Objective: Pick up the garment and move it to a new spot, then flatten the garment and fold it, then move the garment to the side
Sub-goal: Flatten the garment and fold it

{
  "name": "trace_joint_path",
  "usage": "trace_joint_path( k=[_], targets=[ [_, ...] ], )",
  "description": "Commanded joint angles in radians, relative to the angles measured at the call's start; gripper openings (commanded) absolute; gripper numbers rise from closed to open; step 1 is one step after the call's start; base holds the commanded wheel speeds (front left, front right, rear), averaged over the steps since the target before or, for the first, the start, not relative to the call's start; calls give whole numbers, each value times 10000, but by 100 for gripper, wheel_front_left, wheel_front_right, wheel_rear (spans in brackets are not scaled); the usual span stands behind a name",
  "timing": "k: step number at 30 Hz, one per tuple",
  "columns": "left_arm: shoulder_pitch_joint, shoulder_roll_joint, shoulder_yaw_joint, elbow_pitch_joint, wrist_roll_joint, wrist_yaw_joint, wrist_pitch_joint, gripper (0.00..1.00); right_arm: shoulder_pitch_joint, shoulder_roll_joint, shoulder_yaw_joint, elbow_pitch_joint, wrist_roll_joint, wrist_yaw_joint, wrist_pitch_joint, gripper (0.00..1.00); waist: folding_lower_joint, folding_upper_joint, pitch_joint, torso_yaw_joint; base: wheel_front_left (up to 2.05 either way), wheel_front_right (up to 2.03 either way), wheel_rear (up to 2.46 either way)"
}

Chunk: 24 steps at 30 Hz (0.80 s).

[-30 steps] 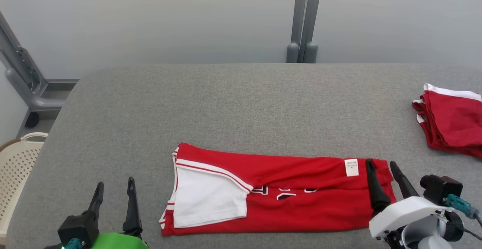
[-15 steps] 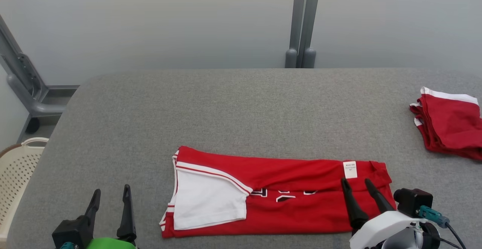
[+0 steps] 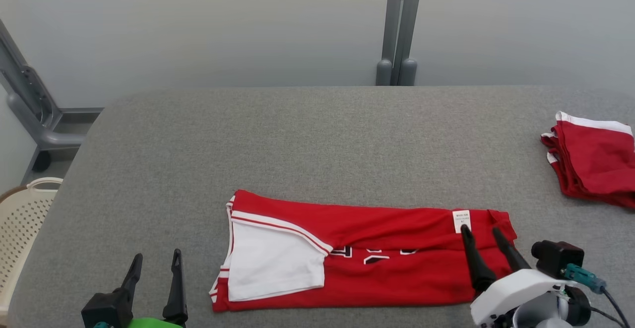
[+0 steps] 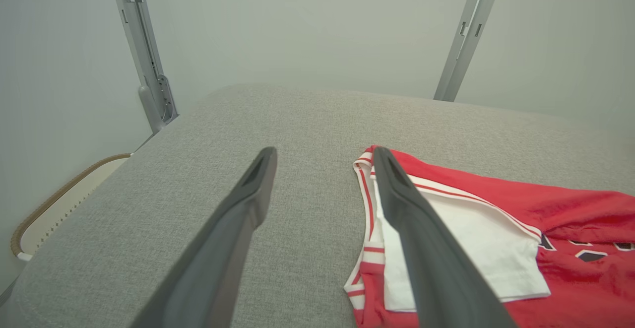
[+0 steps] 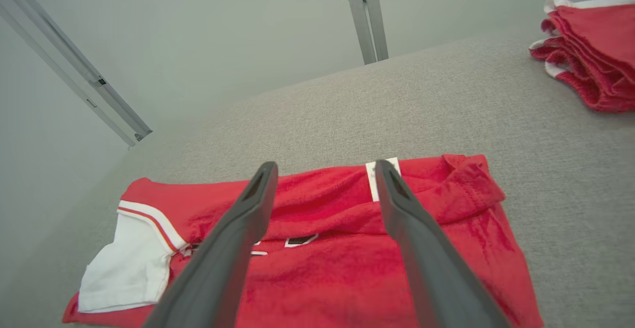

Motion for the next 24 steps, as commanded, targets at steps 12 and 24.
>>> trace_joint_path(
  k=[12, 24],
  targets=[
    [-244, -52, -209, 162, 149, -118, 22, 100, -971, -15, -3115, 780, -1843, -2, 486, 100, 0, 0, 343, 85, 0, 0, 0],
    [-610, -20, -437, 80, 236, -126, 198, 100, -2196, -26, -3942, 2532, -2810, -2, 1122, 100, 0, 0, 1179, 378, 0, 0, 0]
  ],
)
